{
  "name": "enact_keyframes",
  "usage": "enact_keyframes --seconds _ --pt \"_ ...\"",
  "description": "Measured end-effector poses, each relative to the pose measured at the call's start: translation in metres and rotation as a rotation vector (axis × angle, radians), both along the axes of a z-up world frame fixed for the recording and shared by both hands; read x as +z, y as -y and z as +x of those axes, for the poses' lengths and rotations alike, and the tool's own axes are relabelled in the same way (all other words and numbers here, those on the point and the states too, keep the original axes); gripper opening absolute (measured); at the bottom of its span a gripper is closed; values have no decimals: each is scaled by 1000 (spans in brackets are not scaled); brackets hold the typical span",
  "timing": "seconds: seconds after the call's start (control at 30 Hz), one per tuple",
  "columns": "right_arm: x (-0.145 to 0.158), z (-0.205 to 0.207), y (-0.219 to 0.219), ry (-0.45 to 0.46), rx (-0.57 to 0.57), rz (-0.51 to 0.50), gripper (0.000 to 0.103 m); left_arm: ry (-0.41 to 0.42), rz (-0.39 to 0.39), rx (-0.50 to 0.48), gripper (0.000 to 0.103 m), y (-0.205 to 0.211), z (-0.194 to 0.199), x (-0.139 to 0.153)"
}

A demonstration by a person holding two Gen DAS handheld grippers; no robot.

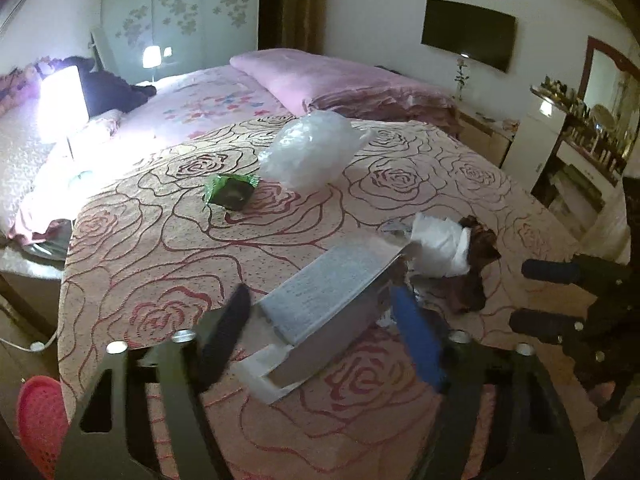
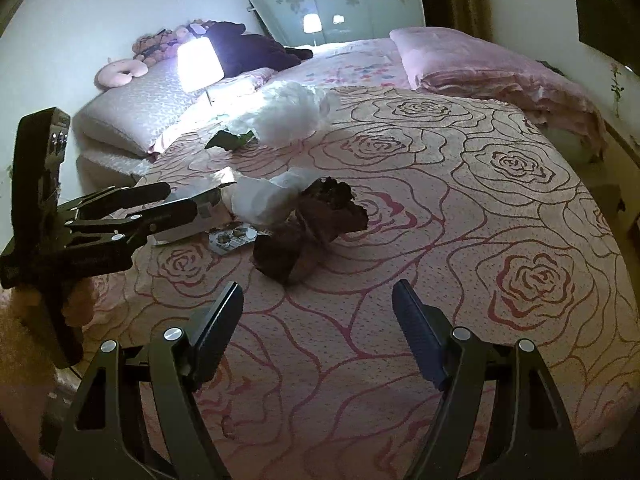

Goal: Collect trash
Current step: 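Grasp the white printed carton on the bed with the left tool, then grasp the crumpled brown paper with the right tool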

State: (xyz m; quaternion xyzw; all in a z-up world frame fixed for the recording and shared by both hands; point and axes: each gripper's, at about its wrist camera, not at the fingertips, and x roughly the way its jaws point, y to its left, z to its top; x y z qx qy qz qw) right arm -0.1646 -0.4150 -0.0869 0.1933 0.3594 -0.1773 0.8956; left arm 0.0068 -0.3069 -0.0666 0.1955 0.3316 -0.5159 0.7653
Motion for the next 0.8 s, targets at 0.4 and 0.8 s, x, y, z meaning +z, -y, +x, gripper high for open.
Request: enact_keyframes --seconds 0.4,0.8 --pt "-1 -3 -1 5 -3 12 74 -18 3 -71 35 -14 -31 2" --pt "-1 -8 1 5 -15 23 74 -52 49 -71 42 12 -32 -9"
